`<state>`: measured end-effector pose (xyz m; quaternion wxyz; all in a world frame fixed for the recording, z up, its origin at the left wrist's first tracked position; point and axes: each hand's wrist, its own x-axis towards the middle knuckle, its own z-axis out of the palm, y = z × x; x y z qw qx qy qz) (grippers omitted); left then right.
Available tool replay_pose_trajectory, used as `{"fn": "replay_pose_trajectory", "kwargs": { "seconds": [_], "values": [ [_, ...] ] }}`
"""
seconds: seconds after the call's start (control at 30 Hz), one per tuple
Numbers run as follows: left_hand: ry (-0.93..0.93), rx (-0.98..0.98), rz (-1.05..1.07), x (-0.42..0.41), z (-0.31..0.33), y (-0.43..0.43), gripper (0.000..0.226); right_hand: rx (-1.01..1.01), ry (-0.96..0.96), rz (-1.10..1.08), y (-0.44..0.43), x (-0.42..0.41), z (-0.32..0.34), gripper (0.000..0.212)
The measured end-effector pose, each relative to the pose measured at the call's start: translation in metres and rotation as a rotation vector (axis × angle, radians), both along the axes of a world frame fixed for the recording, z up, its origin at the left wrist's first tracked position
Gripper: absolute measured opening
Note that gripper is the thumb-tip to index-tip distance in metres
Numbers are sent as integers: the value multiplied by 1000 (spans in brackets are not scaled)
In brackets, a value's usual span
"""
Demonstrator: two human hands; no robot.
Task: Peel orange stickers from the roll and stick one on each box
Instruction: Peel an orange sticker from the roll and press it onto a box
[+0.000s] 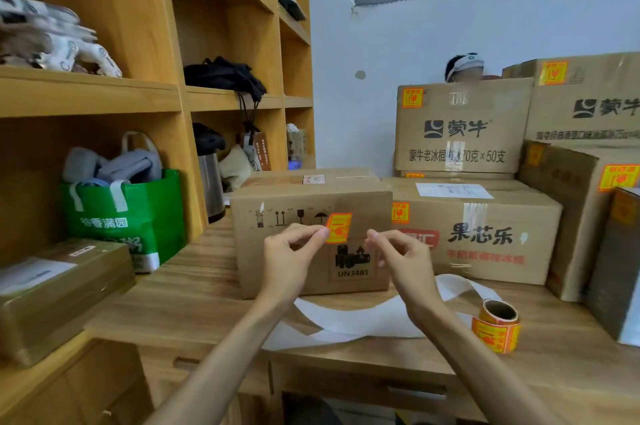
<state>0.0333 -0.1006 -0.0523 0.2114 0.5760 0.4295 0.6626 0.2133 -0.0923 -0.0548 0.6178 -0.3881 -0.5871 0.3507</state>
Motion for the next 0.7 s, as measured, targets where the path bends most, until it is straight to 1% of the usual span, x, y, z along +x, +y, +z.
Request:
{"fn": "replay_pose_trajectory", "kwargs": {
  "seconds": [0.13,0.3,0.47,0.57,0.63,0.7],
  "values": [
    [-162,-98,-65,-8,1,-4,9,-40,-41,58,5,-10,0,8],
    [-256,-156,-100,-19,-6,-4,12,-127,-16,143,7,-24,3,12],
    [-358,-183,-122,-24,-10,-2,13,-353,105,365,16,-35,4,27],
    [-389,-194,-132,-27,-12,-2,12,-471,212,417,23,-44,1,27],
    [-365,-198,-120,-30,-14,-2,12,-442,223,398,24,-45,1,24],
    [-301,-201,-93,-34,-19,-2,14,-327,150,325,22,-43,2,18]
  ]
}}
